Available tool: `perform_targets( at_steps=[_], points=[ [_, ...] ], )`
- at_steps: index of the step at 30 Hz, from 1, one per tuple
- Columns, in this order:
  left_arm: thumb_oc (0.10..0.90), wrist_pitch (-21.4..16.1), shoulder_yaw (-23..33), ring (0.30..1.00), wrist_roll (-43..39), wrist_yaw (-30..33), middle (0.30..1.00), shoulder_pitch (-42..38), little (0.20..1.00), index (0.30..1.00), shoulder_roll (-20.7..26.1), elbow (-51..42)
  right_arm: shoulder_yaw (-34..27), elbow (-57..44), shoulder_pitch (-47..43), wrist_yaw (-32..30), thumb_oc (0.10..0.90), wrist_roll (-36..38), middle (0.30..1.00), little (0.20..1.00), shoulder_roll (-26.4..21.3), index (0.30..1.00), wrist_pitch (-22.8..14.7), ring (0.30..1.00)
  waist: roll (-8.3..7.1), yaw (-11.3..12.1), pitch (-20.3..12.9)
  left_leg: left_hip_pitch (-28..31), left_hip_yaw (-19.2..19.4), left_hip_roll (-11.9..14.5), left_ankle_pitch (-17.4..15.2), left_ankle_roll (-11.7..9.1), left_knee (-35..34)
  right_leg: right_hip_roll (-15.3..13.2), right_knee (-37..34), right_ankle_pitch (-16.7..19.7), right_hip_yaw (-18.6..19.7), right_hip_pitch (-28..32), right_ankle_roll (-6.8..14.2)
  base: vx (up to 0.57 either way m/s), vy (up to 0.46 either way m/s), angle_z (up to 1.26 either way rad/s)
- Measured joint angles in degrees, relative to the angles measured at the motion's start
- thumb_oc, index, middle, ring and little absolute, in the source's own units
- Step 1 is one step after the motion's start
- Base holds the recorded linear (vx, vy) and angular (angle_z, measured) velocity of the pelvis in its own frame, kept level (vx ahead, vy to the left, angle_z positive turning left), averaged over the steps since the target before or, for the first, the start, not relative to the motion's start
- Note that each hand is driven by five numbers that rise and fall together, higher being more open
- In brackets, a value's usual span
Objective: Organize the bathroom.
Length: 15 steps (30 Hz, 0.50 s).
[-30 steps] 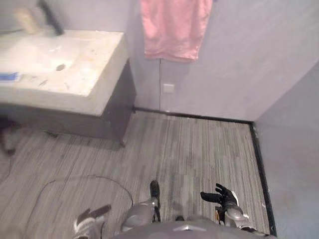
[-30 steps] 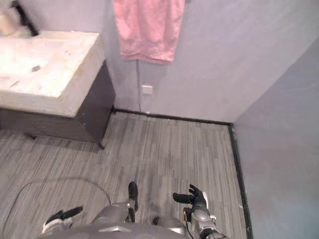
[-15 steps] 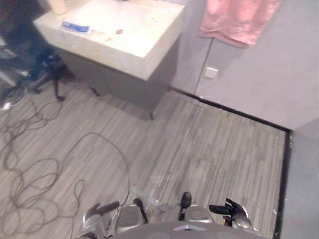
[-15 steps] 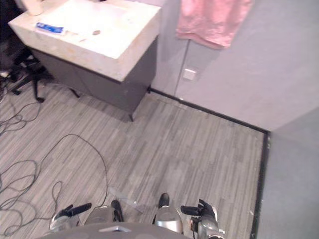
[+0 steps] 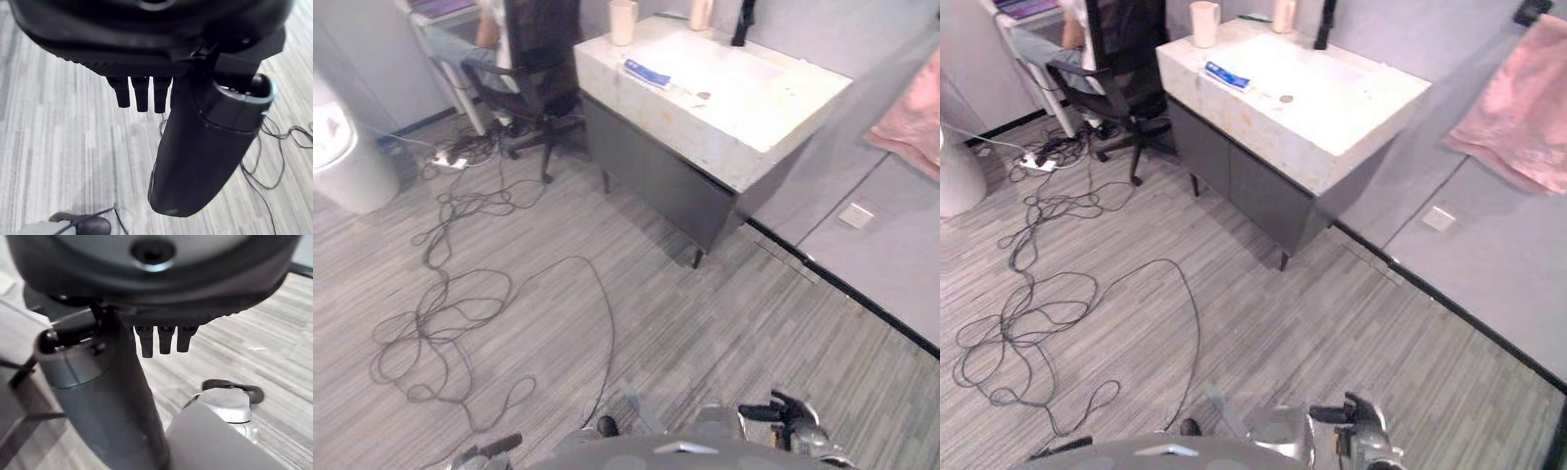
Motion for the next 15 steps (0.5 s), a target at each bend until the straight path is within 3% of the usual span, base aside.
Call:
perform_targets(
  at_steps=[1,2,3,5,6,7,10,11,12,13,14,15],
  points=[
    [0.8,-0.03,-1.6,0.9,1.78,-0.04,0.9,-0.68,0.9,0.9,0.52,0.37,0.45,-0.07,0.04,0.96,0.8,0.13,0.9,0.9,0.18,0.9,0.06,0.9,1.4,-1.75,0.64,0.19,-3.25,1.3,0.26,-0.08,-0.14,8.01,5.22,-8.08,6.01,-1.99,0.08,0.43,0.307,0.62],
    [0.8,-0.04,-1.7,0.9,2.06,-0.1,0.9,-0.94,0.9,0.9,0.6,0.39,0.55,-0.06,0.13,1.03,0.8,0.14,0.9,0.9,0.22,0.9,0.06,0.9,1.62,-2.21,0.78,0.21,-3.93,1.49,0.25,0.04,-0.17,9.04,5.29,-8.87,6.23,-2.11,-0.05,0.43,0.29,1.65],
    [0.8,-0.55,-5.75,0.9,4.08,-0.83,0.9,-4.31,0.9,0.9,1.5,0.0,0.66,-0.07,0.16,1.52,0.8,0.16,0.9,0.9,1.15,0.9,1.0,0.9,1.65,-5.17,2.78,0.23,-8.7,0.96,0.23,2.43,-0.46,16.58,2.92,-14.69,5.34,-5.87,-0.24,0.3,0.129,1.42],
    [0.8,-1.48,-5.85,0.9,5.14,-1.65,0.9,-6.08,0.9,0.9,1.16,-2.59,0.55,0.41,0.49,1.45,0.8,0.14,0.9,0.9,2.14,0.9,1.6,0.9,-0.82,-6.6,4.08,2.51,-7.99,-2.75,0.64,1.33,-2.14,16.62,-4.12,-16.65,1.12,-10.22,-1.37,0.47,0.11,1.04],
    [0.8,-1.53,-5.89,0.9,5.09,-1.67,0.9,-6.08,0.9,0.9,0.54,-4.32,0.53,0.45,0.46,1.4,0.8,0.14,0.9,0.9,2.26,0.9,1.9,0.9,-1.29,-6.95,4.14,2.74,-7.94,-3.91,-0.22,1.33,-2.06,16.66,-9.74,-16.68,-0.78,-11.14,-1.02,0.5,0.082,0.26],
    [0.8,-1.7,-5.91,0.9,5.02,-1.74,0.9,-6.26,0.9,0.9,-0.48,-6.14,0.42,0.57,0.97,1.45,0.8,0.14,0.9,0.9,2.54,0.9,2.15,0.9,-1.19,-7.67,4.25,3.51,-7.68,-5.37,-1.56,1.31,-2.05,17.06,-18.87,-15.74,-3.58,-12.33,0.32,0.4,0.047,0.01],
    [0.8,-1.88,-6.08,0.9,5.04,-1.58,0.9,-7.2,0.9,0.9,-1.63,-6.87,-1.9,0.54,2.88,1.53,0.8,0.15,0.9,0.9,3.66,0.9,2.2,0.9,-1.43,-9.44,4.52,6.91,-7.34,-7.37,-4.54,1.32,-2.23,17.34,-26.3,-12.89,-5.94,-13.24,1.47,0.38,0.042,-0.09],
    [0.8,-1.84,-6.12,0.9,5.05,-1.55,0.9,-7.15,0.9,0.9,-1.98,-6.88,-2.22,0.7,3.49,1.54,0.8,0.15,0.9,0.9,3.87,0.9,2.24,0.9,-1.11,-9.97,4.28,7.77,-7.72,-7.32,-6.07,1.35,-1.93,17.74,-26.24,-12.48,-5.4,-12.8,1.09,0.48,0.076,0.2],
    [0.8,-1.57,-8.04,0.9,5.05,-1.35,0.9,-7.13,0.9,0.9,-3.27,-7.72,-2.38,1.42,6.59,1.59,0.8,0.14,0.9,0.9,3.54,0.9,2.3,0.9,1.24,-12.31,2.59,10.51,-9.01,-5.92,-9.3,1.32,-1.47,18.82,-22.16,-12.73,-3.08,-11.33,-0.54,0.63,0.08,0.37],
    [0.8,-1.58,-9.24,0.9,5.08,-0.93,0.9,-6.66,0.9,0.9,-3.92,-8.16,-2.72,2.44,7.79,1.57,0.8,0.14,0.9,0.9,3.18,0.9,2.31,0.9,2.31,-12.87,1.98,11.84,-9.73,-5.15,-10.14,1.14,-1.2,19.41,-19.12,-13.61,-1.25,-10.0,-1.51,0.45,0.034,0.49],
    [0.8,-1.72,-9.8,0.9,5.26,-1.99,0.9,-7.9,0.9,0.9,-4.97,-8.09,-3.36,3.88,8.64,1.21,0.8,0.14,0.9,0.9,3.28,0.9,3.66,0.9,3.22,-13.39,1.49,11.49,-9.29,-3.88,-10.83,-4.91,5.72,20.33,-20.69,-13.75,-1.1,-5.98,-4.64,0.4,0.013,0.3],
    [0.8,-1.79,-9.49,0.9,5.33,-2.18,0.9,-8.6,0.9,0.9,-5.32,-8.05,-3.47,4.61,8.92,0.84,0.8,0.11,0.9,0.9,3.8,0.9,3.73,0.9,2.54,-13.96,1.27,8.37,-9.16,-3.42,-10.28,-9.12,14.69,20.32,-24.09,-13.62,-0.91,-2.73,-4.6,0.37,0.017,0.08]
  ],
)
